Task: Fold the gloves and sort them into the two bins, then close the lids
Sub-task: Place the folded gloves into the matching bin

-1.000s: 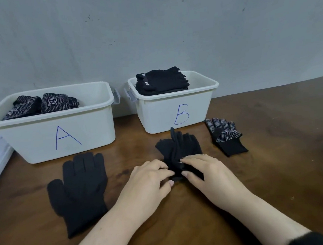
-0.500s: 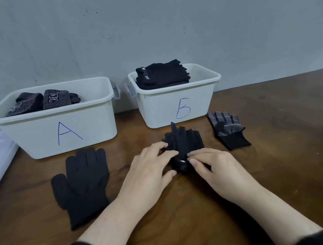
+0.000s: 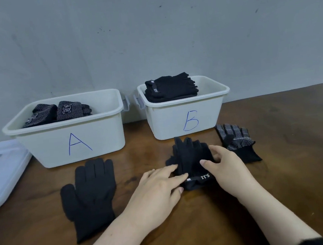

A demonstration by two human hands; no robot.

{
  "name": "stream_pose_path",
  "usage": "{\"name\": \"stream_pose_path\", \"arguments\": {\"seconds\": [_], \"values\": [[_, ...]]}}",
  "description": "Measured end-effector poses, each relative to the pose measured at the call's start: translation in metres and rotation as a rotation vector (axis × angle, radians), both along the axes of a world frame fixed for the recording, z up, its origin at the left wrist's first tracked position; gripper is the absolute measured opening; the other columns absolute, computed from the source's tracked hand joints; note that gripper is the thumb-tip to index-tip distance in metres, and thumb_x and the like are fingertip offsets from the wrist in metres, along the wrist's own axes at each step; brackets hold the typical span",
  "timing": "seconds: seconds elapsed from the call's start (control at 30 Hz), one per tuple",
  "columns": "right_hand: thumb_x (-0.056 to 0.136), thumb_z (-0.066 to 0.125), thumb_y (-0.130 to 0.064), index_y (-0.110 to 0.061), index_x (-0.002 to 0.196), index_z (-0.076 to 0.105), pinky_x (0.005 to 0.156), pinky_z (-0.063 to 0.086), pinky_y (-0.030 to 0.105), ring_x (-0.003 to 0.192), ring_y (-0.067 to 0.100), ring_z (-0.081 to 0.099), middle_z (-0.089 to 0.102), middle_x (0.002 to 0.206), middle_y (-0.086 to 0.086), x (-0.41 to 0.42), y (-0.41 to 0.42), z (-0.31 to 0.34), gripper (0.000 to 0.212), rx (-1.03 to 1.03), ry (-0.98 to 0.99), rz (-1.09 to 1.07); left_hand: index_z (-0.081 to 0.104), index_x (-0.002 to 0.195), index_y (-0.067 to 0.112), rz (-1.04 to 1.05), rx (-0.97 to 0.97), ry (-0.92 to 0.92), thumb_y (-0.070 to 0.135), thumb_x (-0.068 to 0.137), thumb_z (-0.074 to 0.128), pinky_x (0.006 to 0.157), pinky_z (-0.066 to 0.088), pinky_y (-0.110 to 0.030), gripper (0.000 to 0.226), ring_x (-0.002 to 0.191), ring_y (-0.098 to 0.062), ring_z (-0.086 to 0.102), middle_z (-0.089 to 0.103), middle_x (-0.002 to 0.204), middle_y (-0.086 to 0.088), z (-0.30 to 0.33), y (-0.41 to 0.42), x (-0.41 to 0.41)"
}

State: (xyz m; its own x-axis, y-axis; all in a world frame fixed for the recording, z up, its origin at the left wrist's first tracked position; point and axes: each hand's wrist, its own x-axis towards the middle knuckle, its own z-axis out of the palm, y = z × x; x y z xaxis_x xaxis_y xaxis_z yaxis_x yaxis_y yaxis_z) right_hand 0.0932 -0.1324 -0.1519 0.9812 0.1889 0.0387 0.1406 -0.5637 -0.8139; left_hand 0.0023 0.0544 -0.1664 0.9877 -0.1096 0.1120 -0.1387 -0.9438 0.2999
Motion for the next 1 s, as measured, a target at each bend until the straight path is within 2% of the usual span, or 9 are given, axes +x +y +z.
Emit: {"name": "stream_pose_path", "arguments": {"seconds": [0.13,0.23,0.4,0.53,0.6,0.67,0.73,0.87,1.0], "values": [[0.095,0.060,-0.004,-0.030,0.135,0.056,0.081,0.048,0.008,0.101,-0.010,0.062,0.065,0.118,-0.017,-0.003,0.009,-0.006,0.048,0.250,0.011,-0.018,0.046,0.142,0.049,0.085,-0.224,-0.010,0.036,0.106,0.039,0.117,0.011,-0.018,0.039,0.144,-0.005,0.024,0.030,0.156,0.025,-0.002,0.001,0.001],[0.096,0.057,0.000,-0.032,0.135,0.059,0.091,0.059,0.029,0.105,0.004,0.068,0.069,0.121,-0.010,-0.009,0.012,-0.004,0.051,0.478,0.076,-0.035,0.046,0.138,0.043,0.244,-0.500,-0.053,0.045,0.102,0.046,0.097,0.026,-0.004,0.036,0.133,0.004,0.041,0.048,0.136,0.027,0.002,0.002,0.003],[0.097,0.055,0.005,-0.035,0.130,0.062,0.090,0.059,0.031,0.110,0.007,0.069,0.072,0.119,-0.013,-0.013,0.011,0.004,0.052,0.572,0.021,0.064,0.023,0.154,0.043,0.341,-0.731,-0.001,0.059,0.094,0.054,0.100,0.030,-0.018,0.070,0.133,0.001,0.043,0.048,0.144,0.024,0.010,-0.003,0.007],[0.096,0.053,0.012,-0.026,0.131,0.062,0.089,0.058,0.028,0.111,0.010,0.068,0.073,0.120,-0.008,-0.017,0.008,0.012,0.053,0.564,0.077,0.273,0.028,0.151,0.045,0.369,-1.227,0.047,0.058,0.080,0.075,0.106,0.043,-0.028,0.087,0.124,-0.001,0.054,0.055,0.142,0.017,0.017,0.004,0.019],[0.094,0.052,0.015,-0.024,0.130,0.063,0.092,0.058,0.031,0.111,0.012,0.068,0.073,0.120,-0.006,-0.018,0.007,0.017,0.054,0.502,0.110,0.347,0.039,0.149,0.031,0.361,-1.486,0.161,0.047,0.079,0.081,0.107,0.047,-0.038,0.083,0.121,-0.011,0.061,0.061,0.137,0.007,0.022,0.009,0.023],[0.093,0.053,0.016,-0.023,0.129,0.064,0.091,0.058,0.033,0.109,0.018,0.069,0.074,0.116,0.000,-0.015,0.006,0.023,0.054,0.459,0.132,0.354,0.057,0.137,0.016,0.297,-1.665,0.285,0.028,0.089,0.075,0.104,0.050,-0.047,0.053,0.116,-0.024,0.067,0.069,0.128,-0.006,0.026,0.009,0.024],[0.094,0.059,0.009,-0.023,0.129,0.064,0.088,0.059,0.037,0.103,0.024,0.071,0.073,0.112,0.008,-0.009,0.006,0.029,0.048,0.478,0.166,0.314,0.067,0.124,0.013,0.299,-1.702,0.297,0.015,0.094,0.067,0.102,0.052,-0.050,0.030,0.110,-0.029,0.069,0.072,0.119,-0.011,0.029,0.008,0.025],[0.088,0.069,-0.031,-0.020,0.130,0.062,0.103,0.051,0.054,0.113,0.032,0.070,0.073,0.121,0.008,-0.007,0.004,0.031,0.043,0.747,0.499,0.246,0.070,0.117,0.019,0.429,-1.741,0.030,0.012,0.091,0.070,0.094,0.057,-0.046,0.028,0.106,-0.027,0.071,0.076,0.109,-0.004,0.039,0.011,0.033],[0.091,0.068,-0.009,-0.012,0.134,0.059,0.099,0.053,0.056,0.115,0.037,0.068,0.068,0.131,0.012,-0.020,0.013,0.037,0.044,0.841,0.571,0.284,0.070,0.114,0.024,0.427,-1.702,-0.189,0.014,0.090,0.072,0.093,0.057,-0.044,0.026,0.103,-0.021,0.071,0.075,0.107,0.001,0.053,0.010,0.039]]}}
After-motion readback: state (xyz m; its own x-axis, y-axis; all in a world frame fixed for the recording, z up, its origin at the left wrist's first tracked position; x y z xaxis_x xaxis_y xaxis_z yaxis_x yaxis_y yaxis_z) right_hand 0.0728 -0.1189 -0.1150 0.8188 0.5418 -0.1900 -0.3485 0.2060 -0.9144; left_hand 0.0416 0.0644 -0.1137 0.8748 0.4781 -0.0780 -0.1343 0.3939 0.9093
